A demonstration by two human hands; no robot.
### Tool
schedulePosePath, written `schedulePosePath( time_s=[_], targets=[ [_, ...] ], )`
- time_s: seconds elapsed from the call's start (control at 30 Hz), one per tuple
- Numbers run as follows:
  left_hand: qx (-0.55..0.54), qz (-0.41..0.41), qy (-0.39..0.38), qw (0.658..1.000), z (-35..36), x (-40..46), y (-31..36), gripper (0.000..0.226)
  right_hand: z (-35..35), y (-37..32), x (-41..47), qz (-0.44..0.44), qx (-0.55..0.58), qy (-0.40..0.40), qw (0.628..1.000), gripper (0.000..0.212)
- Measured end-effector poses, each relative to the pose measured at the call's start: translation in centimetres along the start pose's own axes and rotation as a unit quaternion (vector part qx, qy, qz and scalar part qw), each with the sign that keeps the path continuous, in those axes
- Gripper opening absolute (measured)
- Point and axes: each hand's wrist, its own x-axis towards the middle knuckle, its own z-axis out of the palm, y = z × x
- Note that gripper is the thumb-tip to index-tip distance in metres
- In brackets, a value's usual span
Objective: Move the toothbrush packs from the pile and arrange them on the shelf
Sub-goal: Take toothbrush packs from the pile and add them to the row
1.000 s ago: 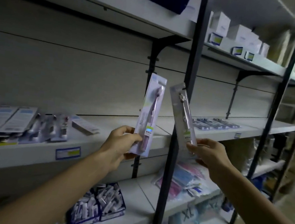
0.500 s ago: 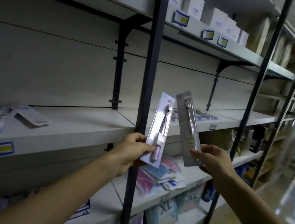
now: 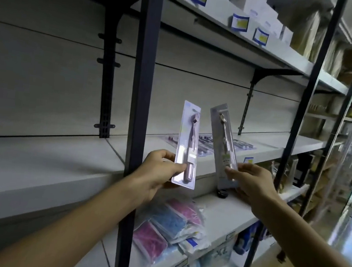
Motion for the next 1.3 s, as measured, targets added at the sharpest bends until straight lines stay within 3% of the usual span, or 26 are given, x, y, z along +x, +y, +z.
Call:
schedulePosePath(
  time_s=[0.33, 0.5, 0.63, 0.7, 0.8, 1.17, 1.3],
  targets=[
    [0.008, 0.023, 0.097, 0.995, 2.4, 10.6, -0.1, 0.019, 0.9, 2.4, 9.9, -0.036, -0.01, -0.04, 0.998, 0.027],
    [0.034, 0.013, 0.179, 0.983, 3.0, 14.9, -1.2, 0.023, 1.0, 3.2, 15.3, -0.068, -0.011, -0.105, 0.992, 0.021],
    [0.087, 0.0, 0.238, 0.967, 3.6, 16.5, -1.3, 0.007, 0.9, 3.5, 19.5, -0.083, -0.021, -0.141, 0.986, 0.019],
    [0.125, -0.009, 0.262, 0.957, 4.1, 17.4, -1.2, 0.014, 0.7, 3.7, 21.3, -0.086, -0.011, -0.163, 0.983, 0.014],
    [0.168, -0.043, 0.285, 0.943, 4.5, 18.6, -1.6, 0.024, 0.5, 4.2, 23.1, -0.076, 0.01, -0.187, 0.979, 0.016],
    [0.249, -0.102, 0.346, 0.899, 6.0, 22.9, -3.3, 0.014, -1.1, 6.7, 28.4, -0.048, 0.015, -0.219, 0.974, 0.019],
    [0.355, -0.105, 0.335, 0.867, 5.9, 23.1, -3.3, 0.028, -0.9, 6.5, 29.0, -0.06, 0.018, -0.219, 0.974, 0.015]
  ],
)
